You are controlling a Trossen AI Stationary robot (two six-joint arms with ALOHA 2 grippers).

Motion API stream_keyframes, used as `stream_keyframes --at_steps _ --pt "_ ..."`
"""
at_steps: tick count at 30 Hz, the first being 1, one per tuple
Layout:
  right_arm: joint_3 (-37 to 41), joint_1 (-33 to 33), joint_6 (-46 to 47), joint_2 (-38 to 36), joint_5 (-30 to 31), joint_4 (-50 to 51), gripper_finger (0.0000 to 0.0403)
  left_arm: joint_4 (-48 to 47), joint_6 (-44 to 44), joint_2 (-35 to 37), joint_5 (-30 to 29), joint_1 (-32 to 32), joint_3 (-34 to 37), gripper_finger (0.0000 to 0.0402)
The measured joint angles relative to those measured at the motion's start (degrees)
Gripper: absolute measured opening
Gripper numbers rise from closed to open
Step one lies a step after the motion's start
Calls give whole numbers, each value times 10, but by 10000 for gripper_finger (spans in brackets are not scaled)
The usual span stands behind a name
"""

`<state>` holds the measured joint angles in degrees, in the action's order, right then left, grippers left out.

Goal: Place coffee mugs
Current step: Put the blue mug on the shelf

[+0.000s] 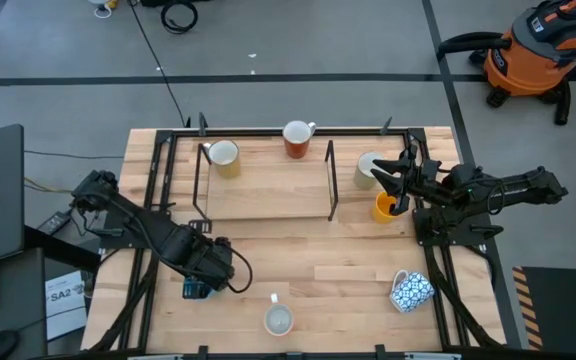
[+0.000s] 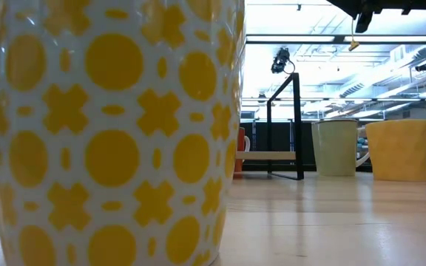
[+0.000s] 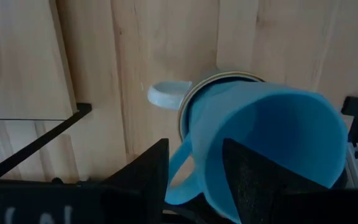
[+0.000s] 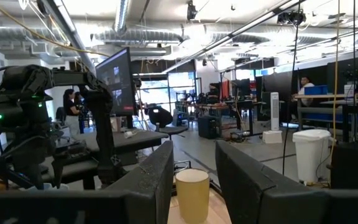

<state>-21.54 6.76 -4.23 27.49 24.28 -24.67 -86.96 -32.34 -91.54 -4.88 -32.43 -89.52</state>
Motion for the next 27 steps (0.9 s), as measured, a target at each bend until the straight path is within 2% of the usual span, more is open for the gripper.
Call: stream_keyframes --at_steps 16,20,27 --pt "0 0 1 0 -4 0 125 1 35 -44 0 -5 0 152" --pt "0 0 1 0 -4 0 125 1 36 -51 0 -2 0 130" --pt "0 0 1 0 -4 0 125 -11 38 -51 0 5 0 68"
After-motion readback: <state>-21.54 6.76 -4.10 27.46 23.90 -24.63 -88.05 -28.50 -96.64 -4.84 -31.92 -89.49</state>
